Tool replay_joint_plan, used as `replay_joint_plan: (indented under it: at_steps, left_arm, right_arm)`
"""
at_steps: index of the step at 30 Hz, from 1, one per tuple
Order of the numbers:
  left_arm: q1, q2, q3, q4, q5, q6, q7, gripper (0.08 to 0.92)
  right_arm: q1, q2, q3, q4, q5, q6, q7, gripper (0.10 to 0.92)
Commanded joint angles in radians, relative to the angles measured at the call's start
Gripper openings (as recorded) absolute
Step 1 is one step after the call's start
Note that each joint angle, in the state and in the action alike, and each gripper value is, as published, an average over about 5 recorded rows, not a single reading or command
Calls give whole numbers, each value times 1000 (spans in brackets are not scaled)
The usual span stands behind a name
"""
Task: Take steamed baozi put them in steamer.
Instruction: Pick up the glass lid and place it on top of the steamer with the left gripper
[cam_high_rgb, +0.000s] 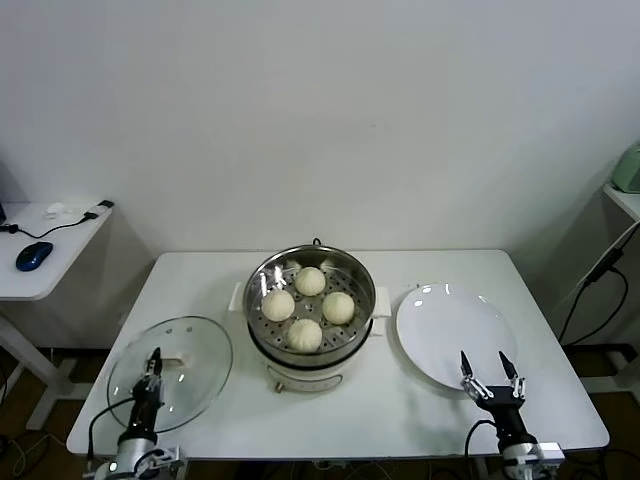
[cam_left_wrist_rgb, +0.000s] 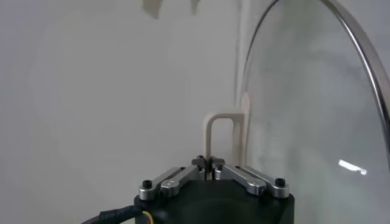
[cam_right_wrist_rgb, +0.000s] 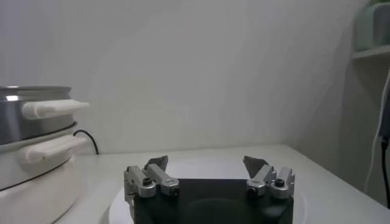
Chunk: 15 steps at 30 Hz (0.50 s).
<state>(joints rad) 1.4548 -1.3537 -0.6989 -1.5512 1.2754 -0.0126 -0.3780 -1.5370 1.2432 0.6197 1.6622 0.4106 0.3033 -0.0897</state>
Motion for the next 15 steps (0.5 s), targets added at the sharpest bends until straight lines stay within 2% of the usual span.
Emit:
replay_joint_plan:
  at_steps: [1,5,10,15]
  left_arm:
    - [14,-2,-8,-102,-40,-1,10,132]
    - [47,47,-47,-214,-108,30,99,132]
    - [81,132,-75,-403,-211,140,308,132]
    - [32,162,-44,-578,-206,274,458,132]
  right_arm:
    - [-5,-3,6,21,-18,-22,22,823]
    - [-8,-3,7,45,-58,-49,50,823]
    - [-11,6,-1,71,-111,-73,72,823]
    - [-19,6,-4,84,-127,-80,77,823]
